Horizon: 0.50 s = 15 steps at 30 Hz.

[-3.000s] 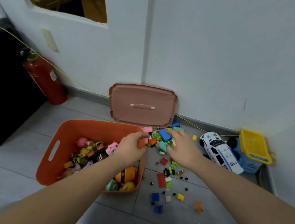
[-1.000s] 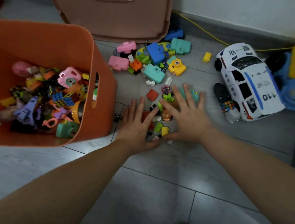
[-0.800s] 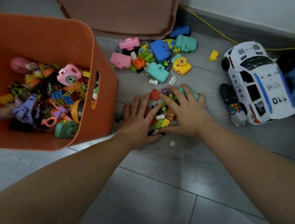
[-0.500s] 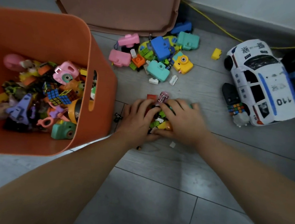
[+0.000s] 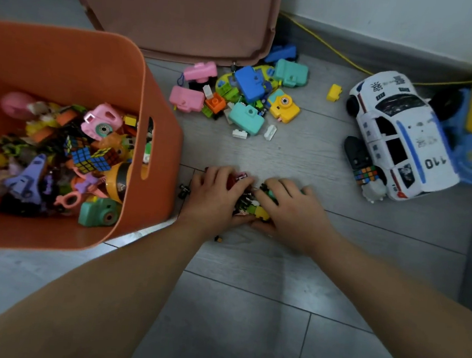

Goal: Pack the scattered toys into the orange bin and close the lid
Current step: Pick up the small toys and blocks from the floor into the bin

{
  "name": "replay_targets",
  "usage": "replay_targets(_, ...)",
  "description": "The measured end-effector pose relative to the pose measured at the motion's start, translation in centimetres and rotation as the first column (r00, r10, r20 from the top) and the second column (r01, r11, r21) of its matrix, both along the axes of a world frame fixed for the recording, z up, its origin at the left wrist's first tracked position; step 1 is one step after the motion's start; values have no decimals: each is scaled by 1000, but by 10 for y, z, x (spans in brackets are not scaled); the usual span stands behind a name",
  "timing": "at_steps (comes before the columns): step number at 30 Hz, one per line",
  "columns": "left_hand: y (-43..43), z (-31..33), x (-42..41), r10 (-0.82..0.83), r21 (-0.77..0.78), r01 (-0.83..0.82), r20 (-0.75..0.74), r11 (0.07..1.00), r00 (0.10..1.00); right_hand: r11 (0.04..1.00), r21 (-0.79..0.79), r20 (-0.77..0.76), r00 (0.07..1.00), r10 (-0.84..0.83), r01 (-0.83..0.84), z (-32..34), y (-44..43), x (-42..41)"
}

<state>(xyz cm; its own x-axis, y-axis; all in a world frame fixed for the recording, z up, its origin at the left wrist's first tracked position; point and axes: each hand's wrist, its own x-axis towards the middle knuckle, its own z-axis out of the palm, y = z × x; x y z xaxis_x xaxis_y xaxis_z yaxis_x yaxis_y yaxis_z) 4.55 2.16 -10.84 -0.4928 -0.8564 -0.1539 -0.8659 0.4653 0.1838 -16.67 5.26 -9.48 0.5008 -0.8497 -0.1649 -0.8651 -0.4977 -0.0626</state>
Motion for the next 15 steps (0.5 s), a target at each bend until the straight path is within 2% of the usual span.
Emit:
replay_targets(4,3,5,-1,3,13,-3,2,1000,1000,1000,-15,40,999,-9,10,2,6,-5)
replay_targets(8,-5,22,-4,47,139,-51,33,989,998,989,119,-16,996,-86,87,13,-7,7)
replay_targets(11,-6,31,-6,147,230,-152,38,961,988,951,268,-8,987,-158,154,20,-19,21)
replay_targets(15,0,41,2,335,353,-283,-94,892,937,913,344,48,967,-252,221,23,-21,26)
